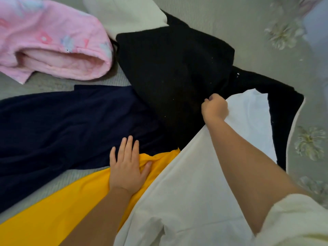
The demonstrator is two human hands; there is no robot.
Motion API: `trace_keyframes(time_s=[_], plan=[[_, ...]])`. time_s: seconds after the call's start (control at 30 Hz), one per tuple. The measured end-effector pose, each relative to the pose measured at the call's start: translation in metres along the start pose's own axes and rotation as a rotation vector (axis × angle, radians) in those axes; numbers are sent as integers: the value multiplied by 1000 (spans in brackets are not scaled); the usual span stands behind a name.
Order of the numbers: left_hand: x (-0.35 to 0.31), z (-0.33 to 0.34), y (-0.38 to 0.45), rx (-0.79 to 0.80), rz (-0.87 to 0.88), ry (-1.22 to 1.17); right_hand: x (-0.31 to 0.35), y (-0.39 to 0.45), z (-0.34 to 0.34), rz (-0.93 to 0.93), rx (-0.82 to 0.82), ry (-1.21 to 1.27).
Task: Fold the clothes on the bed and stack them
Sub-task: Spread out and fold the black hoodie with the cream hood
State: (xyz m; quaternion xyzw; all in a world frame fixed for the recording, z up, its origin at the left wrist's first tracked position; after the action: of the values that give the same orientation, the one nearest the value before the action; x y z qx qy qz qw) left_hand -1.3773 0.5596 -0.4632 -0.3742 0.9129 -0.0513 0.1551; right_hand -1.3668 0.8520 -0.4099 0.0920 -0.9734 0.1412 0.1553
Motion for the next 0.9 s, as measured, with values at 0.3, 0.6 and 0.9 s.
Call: trace_keyframes(time_s=[0.3, 0.6, 0.9], plan=[[4, -50, -32, -272, -66, -376, 13, -118, -78, -591, 0, 297], [72, -154, -150, -561, -193, -480, 3, -312, -19, -1127, 529, -314], [84, -129, -217, -267, -120, -426, -88, -374, -30, -1234, 311, -515]])
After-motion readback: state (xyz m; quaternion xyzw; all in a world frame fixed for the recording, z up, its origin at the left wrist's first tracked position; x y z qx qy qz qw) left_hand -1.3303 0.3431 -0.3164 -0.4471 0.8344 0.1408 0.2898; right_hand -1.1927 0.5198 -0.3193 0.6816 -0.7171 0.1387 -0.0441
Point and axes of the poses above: each hand's wrist, its own y-axis towards the middle knuckle, its own z-axis out of the palm, x = y × z, the point moved 8 cm from there along y, towards the middle knuckle, and after that the axes turned 12 degrees about z, right-handed, at the moved point
